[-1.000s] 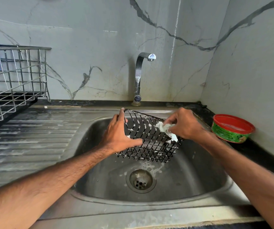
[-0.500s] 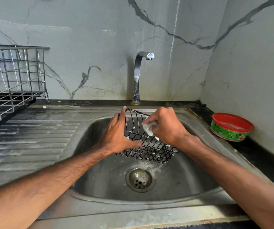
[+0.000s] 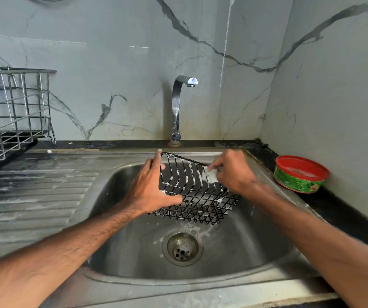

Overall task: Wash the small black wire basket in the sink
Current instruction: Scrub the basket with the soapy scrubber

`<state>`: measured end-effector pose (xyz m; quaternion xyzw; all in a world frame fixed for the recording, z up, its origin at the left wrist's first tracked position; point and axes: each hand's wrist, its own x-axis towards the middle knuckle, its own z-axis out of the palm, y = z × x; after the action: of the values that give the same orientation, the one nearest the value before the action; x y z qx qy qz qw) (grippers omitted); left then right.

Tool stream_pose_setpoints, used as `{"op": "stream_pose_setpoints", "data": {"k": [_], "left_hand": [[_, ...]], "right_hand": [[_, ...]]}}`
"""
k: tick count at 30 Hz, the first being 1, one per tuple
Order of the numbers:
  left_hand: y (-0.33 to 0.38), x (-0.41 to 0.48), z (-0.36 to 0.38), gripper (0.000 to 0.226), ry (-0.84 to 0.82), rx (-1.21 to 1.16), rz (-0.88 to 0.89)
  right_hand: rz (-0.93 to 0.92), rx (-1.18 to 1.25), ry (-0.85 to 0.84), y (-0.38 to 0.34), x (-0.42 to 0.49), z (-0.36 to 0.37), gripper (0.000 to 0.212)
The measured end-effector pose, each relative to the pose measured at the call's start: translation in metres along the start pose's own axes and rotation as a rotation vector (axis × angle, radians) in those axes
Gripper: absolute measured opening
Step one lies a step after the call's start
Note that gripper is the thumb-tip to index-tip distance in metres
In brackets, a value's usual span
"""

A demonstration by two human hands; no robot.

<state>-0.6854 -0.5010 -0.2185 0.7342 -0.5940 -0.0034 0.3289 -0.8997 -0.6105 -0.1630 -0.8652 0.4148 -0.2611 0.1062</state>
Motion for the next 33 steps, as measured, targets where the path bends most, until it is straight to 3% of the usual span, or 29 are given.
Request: {"op": "stream_pose_setpoints", "data": {"k": [4,6,14,22,33], "left_hand": [[-0.002,0.000,0.002,0.155,0.005,0.005,0.008],[-0.001,0.000,0.002,0.154,0.011,0.010,0.013],[0.000,-0.001,0.000,0.151,-0.007,0.010,-0.006],[0.001,-0.004,-0.004,0.157,-0.035,0.034,0.025],[0.001,-0.004,-0.006,0.133,0.029,0.501,0.157]], "right_hand": [[-0.282,0.110,0.029,-0.037,-0.008,0.012,0.022],[-0.320,0.112,0.022,-0.037,-0.006,0.015,0.024],[0.069,-0.020,-0.004,0.031,0.012,0.005,0.023],[-0.019,-0.072,0.005,0.030,0.013,0.007,0.028],[-0.063,-0.022,-0.039,0.029,0.015,0.013,0.030]]}}
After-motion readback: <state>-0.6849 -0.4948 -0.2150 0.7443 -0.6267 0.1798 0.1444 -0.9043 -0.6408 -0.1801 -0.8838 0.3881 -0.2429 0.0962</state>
